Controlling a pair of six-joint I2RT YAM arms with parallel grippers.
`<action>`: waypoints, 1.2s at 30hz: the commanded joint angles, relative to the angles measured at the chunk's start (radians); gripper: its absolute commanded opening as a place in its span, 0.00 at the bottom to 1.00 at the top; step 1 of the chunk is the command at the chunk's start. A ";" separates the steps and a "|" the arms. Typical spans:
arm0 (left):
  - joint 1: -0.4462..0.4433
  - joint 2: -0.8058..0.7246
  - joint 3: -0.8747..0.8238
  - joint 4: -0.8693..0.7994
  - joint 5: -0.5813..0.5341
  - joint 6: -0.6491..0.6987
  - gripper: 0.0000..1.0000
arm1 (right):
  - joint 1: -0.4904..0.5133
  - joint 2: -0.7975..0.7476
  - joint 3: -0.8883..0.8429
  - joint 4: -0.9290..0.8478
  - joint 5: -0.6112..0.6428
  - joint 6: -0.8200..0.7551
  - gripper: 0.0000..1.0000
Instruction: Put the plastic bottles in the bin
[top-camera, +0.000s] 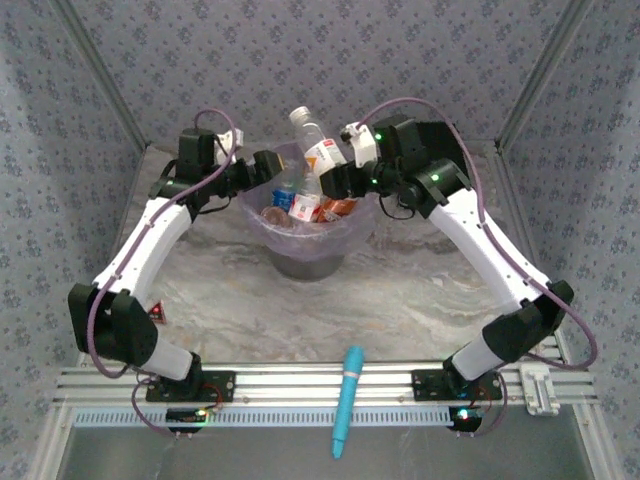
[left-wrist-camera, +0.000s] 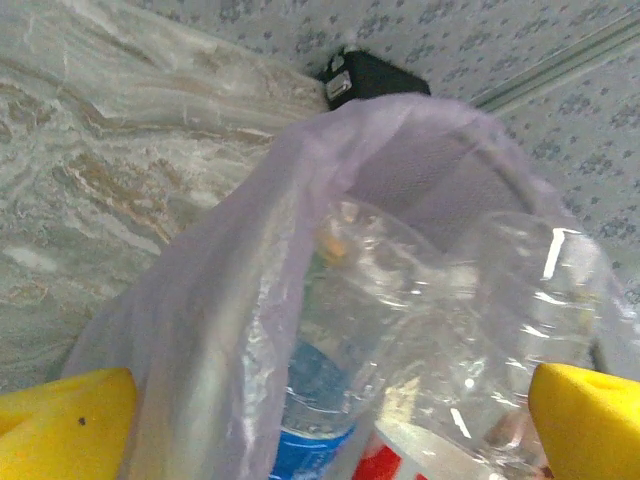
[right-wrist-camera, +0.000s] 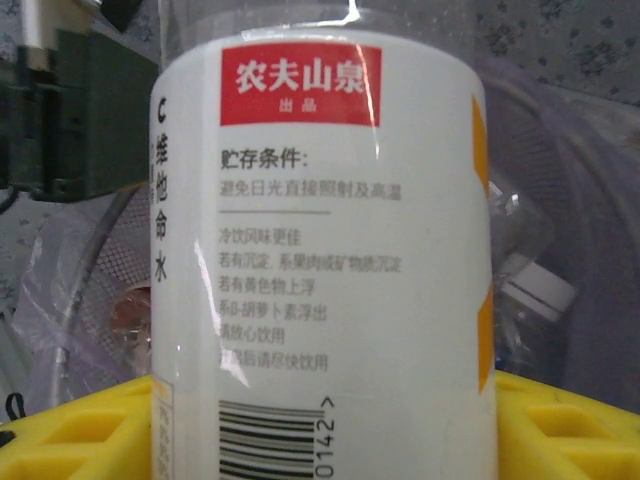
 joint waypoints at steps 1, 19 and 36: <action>0.019 -0.064 0.047 -0.015 -0.031 0.001 1.00 | 0.043 0.037 0.060 -0.033 -0.016 0.015 0.61; 0.054 -0.027 0.184 -0.076 -0.085 0.055 1.00 | 0.117 0.072 0.117 -0.143 -0.046 -0.009 0.97; 0.022 -0.058 -0.042 0.024 -0.144 0.002 1.00 | 0.169 0.237 0.282 -0.170 0.143 0.000 0.72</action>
